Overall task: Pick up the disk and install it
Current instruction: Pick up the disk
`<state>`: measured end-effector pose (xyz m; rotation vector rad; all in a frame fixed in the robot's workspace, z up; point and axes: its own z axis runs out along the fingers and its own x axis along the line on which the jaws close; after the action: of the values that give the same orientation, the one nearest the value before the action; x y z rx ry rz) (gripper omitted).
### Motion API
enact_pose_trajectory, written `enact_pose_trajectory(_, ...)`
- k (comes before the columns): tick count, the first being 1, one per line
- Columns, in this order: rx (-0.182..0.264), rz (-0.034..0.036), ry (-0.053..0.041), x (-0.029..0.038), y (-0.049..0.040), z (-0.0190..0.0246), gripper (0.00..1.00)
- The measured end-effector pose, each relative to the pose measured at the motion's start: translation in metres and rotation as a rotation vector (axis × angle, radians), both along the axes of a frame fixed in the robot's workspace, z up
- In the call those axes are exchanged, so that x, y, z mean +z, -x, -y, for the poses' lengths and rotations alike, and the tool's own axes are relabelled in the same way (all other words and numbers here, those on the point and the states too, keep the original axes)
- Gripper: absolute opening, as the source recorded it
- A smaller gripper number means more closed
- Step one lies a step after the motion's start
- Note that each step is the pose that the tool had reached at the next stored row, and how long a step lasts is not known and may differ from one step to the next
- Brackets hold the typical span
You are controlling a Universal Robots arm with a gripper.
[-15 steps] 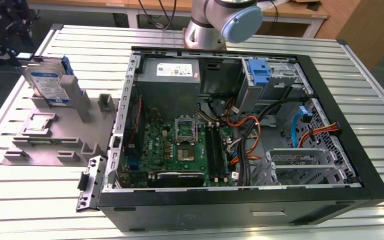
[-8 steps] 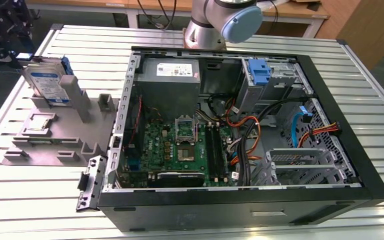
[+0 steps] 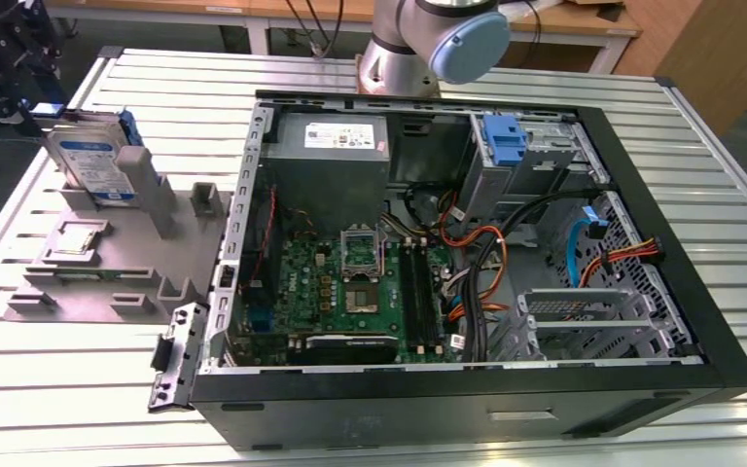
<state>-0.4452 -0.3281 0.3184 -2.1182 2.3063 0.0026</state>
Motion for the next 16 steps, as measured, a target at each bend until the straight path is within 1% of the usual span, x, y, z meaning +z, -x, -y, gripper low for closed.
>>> enact_pose_trajectory(5,0.005,0.0008,-0.0001,-0.0047,0.0008,-0.0031,0.66)
enact_pose_trajectory(10,0.007,0.0016,-0.0002,-0.009,0.0008,-0.0043,0.66)
enact_pose_trajectory(16,0.007,0.0016,-0.0002,-0.0096,0.0008,-0.0044,0.65)
